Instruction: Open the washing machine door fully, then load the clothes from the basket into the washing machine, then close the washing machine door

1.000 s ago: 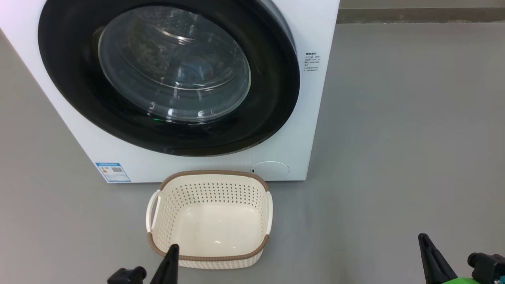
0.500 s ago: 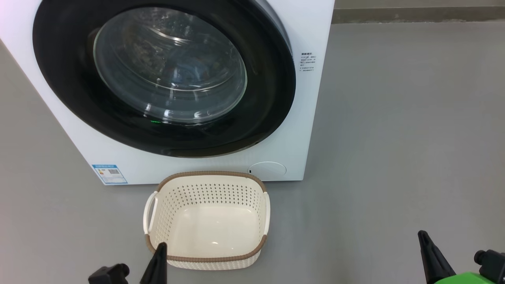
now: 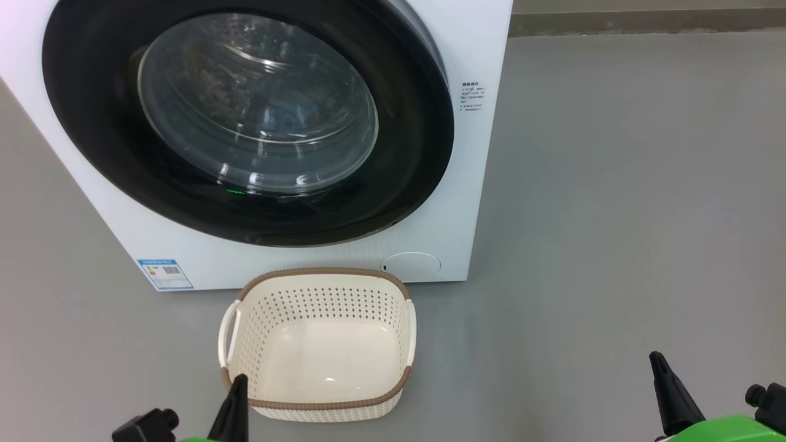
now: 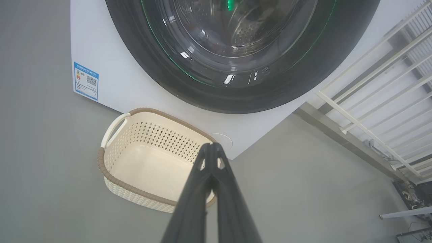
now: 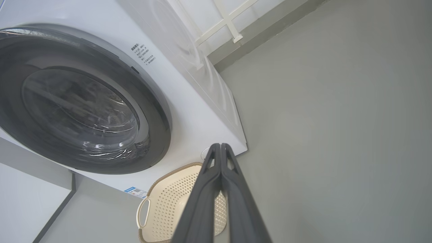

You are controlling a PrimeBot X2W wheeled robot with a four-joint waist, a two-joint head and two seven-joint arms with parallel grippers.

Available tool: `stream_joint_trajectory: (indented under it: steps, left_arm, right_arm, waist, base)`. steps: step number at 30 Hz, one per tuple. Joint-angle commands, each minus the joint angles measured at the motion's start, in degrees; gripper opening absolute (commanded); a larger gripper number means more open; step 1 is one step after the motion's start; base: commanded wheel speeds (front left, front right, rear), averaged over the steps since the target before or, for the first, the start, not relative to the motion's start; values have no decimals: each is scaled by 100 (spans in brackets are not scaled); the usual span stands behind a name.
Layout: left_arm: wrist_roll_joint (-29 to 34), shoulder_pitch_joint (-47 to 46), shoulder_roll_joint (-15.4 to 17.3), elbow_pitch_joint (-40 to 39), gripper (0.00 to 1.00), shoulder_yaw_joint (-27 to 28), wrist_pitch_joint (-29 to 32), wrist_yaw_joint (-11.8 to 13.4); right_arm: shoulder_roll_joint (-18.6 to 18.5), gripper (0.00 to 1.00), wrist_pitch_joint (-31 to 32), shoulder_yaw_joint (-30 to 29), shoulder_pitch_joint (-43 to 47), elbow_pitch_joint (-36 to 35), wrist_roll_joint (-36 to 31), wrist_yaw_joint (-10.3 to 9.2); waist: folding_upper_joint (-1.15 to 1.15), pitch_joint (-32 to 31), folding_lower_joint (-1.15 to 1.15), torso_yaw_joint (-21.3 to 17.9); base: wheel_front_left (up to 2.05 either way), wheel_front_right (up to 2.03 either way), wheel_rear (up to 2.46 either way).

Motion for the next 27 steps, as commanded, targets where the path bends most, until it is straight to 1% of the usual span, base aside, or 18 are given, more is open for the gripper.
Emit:
stream_joint_trajectory:
  steps: [1,27]
  left_arm:
    - [-124,-196,24,-192,0,148,29,-37]
    - [-1528,-240,-106,-318,0,772,430,-277]
  right_arm:
    - [-101,0,5,33,-268,-115,164,1]
    - [-140,0,130,56,-633,165,1822,1]
  waist:
    - [0,-1,0,-5]
    - [0,-20,0,-130]
  base:
    - [0,0,0]
    - [0,0,0]
